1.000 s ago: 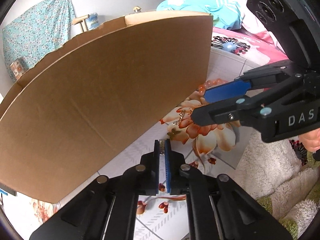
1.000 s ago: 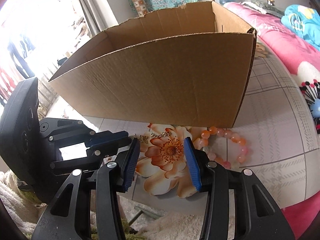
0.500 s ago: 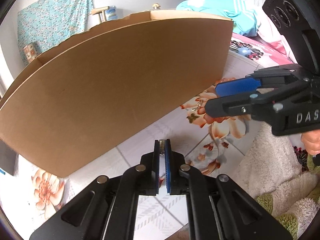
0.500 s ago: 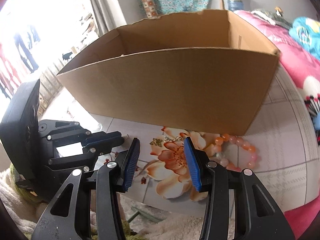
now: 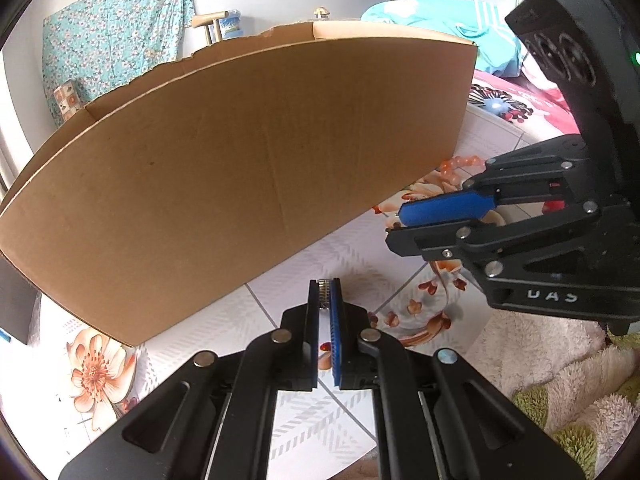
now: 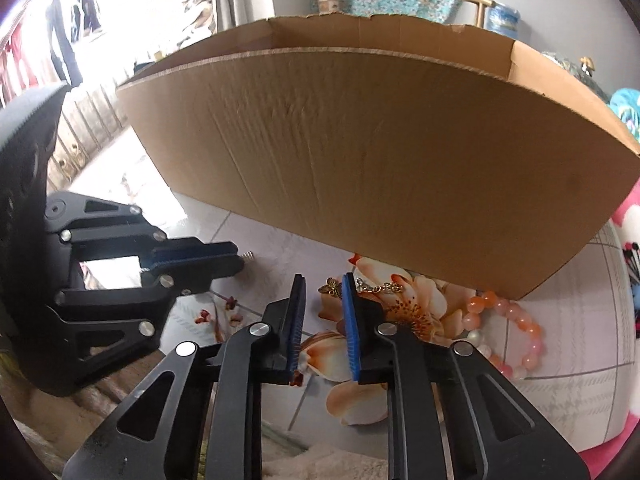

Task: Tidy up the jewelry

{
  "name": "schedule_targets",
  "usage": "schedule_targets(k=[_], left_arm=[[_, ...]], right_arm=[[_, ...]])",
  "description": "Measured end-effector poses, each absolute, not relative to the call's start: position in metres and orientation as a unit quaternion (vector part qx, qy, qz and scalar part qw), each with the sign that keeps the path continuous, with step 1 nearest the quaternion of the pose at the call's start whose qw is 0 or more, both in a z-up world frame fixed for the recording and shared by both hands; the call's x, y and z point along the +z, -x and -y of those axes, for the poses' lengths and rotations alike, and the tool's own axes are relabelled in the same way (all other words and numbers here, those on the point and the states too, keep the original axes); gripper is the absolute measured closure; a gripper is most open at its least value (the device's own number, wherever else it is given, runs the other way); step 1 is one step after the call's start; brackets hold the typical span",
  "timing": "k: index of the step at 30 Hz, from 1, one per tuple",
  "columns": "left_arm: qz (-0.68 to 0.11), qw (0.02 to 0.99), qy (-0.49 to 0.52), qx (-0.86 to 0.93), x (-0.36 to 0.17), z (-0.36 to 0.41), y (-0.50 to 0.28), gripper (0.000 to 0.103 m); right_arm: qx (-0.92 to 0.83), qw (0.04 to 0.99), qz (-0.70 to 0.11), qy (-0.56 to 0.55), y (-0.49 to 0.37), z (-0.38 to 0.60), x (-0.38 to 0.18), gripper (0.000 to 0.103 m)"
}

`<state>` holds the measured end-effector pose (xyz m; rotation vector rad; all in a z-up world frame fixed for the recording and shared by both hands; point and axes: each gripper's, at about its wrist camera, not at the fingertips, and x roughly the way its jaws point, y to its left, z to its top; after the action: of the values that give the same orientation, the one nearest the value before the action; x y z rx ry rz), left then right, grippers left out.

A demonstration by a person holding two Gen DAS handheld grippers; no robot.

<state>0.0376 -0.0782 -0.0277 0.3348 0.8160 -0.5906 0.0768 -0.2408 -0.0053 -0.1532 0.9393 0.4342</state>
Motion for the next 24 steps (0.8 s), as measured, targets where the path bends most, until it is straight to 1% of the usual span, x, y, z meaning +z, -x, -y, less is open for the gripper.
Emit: schedule_targets(k=[9, 13, 24], left_arm=[[-0.387, 0.863, -0.162, -0.282, -0.027, 0.081, -0.037, 0.099], [-0.387, 0.863, -0.162, -0.281, -0.027, 0.081, -0.037, 0.099], [-0.385, 0.865, -0.158, -0.28, -0.026, 0.078, -0.037, 0.099]], right_arm=[[0.21, 0.866, -0.437, 0.12, -0.082, 0.224, -0.008, 0.087], [0.216, 0.864, -0.438, 0.124, -0.078, 0.224, -0.007, 0.092], [0.217, 0.864, -0.441, 0.111, -0.075, 0.229, -0.003, 0.093]])
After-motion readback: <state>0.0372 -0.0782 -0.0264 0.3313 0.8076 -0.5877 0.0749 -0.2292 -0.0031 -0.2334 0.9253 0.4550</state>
